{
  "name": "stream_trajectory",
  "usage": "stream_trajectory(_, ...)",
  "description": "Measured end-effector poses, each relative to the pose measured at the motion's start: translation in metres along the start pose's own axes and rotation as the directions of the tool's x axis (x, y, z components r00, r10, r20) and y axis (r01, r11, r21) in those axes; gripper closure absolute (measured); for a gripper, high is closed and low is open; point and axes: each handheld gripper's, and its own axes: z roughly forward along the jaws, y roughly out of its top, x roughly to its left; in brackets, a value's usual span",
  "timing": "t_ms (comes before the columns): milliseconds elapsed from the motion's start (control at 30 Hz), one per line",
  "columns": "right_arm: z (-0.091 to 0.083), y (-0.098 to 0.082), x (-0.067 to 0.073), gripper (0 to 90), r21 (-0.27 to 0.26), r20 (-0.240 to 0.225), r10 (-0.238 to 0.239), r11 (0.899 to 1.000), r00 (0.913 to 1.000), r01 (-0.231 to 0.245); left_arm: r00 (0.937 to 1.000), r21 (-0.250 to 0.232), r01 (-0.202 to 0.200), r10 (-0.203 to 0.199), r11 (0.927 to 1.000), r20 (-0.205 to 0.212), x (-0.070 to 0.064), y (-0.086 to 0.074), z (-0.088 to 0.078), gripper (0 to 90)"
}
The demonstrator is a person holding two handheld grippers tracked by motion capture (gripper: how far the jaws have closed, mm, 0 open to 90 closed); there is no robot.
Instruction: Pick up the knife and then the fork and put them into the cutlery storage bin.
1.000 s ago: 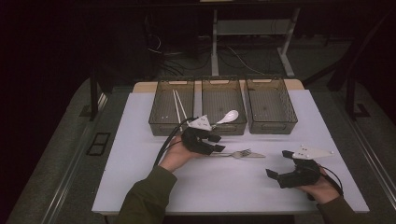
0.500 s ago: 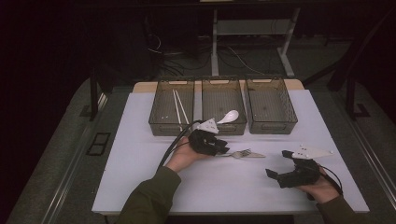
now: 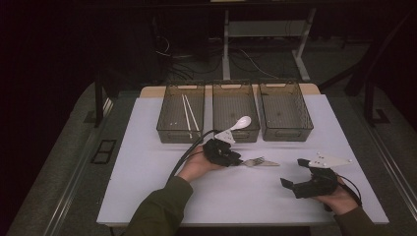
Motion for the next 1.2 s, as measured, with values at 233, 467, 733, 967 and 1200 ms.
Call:
stream_trajectory(233,0.000,0.000,0.000,1.5,0.002,0.001,0.005,1.000,1.0000,-0.005,0.9999,0.016,0.012,-0.012,0.9998,0.010,0.003,-0.003,0.005,75.9)
stream_trajectory(467,0.000,0.000,-0.001,1.5,-0.002,0.001,0.000,1.000,1.0000,0.000,0.9997,0.016,0.012,-0.012,0.9998,0.020,0.005,-0.004,0.005,76.7)
stream_trajectory(733,0.000,0.000,-0.001,1.4,0.001,0.000,-0.004,1.000,1.0000,0.004,0.9984,0.002,0.041,-0.041,0.9992,0.040,0.008,-0.005,0.004,77.5)
stream_trajectory(967,0.000,0.000,0.000,1.4,0.004,0.000,0.004,1.000,1.0000,-0.004,0.9973,-0.003,0.054,-0.053,0.9986,0.051,0.009,-0.006,0.004,78.1)
stream_trajectory(1200,0.000,0.000,0.000,1.4,0.003,0.000,0.004,1.000,1.0000,-0.004,0.9954,-0.010,0.067,-0.066,0.9977,0.069,0.011,-0.007,0.003,78.5)
